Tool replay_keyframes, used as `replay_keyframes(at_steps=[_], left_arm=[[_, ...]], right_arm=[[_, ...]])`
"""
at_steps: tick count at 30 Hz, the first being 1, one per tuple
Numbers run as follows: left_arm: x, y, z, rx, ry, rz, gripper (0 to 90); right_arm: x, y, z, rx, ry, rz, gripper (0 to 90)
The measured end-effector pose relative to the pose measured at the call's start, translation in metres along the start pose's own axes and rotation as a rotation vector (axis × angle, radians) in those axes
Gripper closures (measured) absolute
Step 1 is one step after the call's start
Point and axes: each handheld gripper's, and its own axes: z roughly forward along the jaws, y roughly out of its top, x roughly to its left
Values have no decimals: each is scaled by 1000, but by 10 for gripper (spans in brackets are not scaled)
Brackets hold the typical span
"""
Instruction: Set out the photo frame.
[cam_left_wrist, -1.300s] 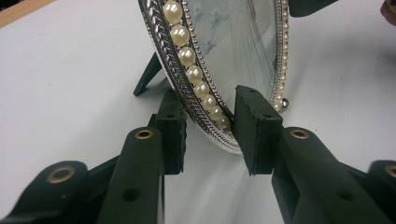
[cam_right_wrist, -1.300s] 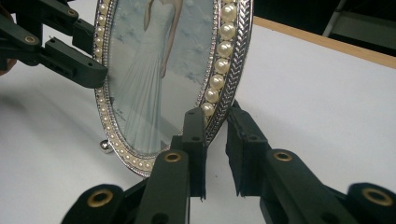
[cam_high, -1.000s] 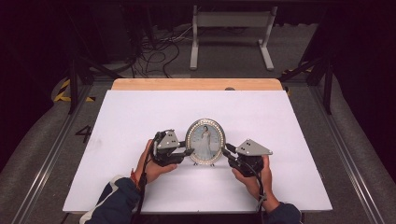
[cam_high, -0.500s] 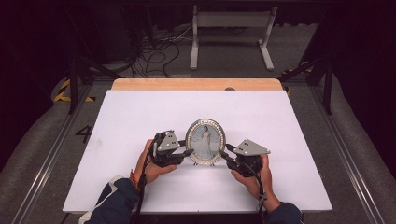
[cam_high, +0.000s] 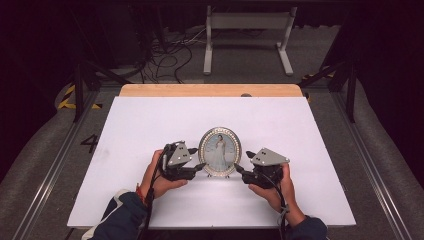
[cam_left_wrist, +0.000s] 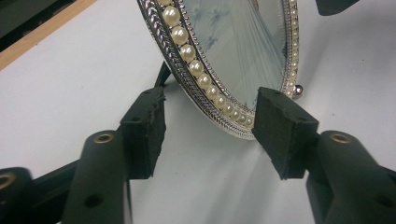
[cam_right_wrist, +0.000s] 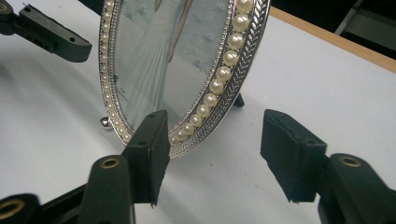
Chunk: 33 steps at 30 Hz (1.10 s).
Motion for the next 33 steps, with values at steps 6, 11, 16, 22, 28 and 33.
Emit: replay_keyframes(at_steps=[6, 11, 16, 22, 28, 33], left_arm=[[-1, 0, -3, 20, 26, -2, 280], [-2, -2, -5, 23, 40, -4, 204], [-2, -3, -5, 7, 33, -18, 145], [-2, -3, -6, -3, 31, -27, 113], [-4, -5, -11, -4, 43, 0, 98], [-6, -6, -14, -8, 38, -2, 98]], right_arm=[[-2, 2, -2, 14, 6, -18, 314], [-3, 2, -2, 39, 0, -28, 237], [-3, 1, -1, 42, 18, -25, 171], [-3, 1, -1, 42, 34, -29, 146], [-3, 0, -4, 44, 21, -47, 162], [-5, -2, -6, 48, 9, -47, 168]])
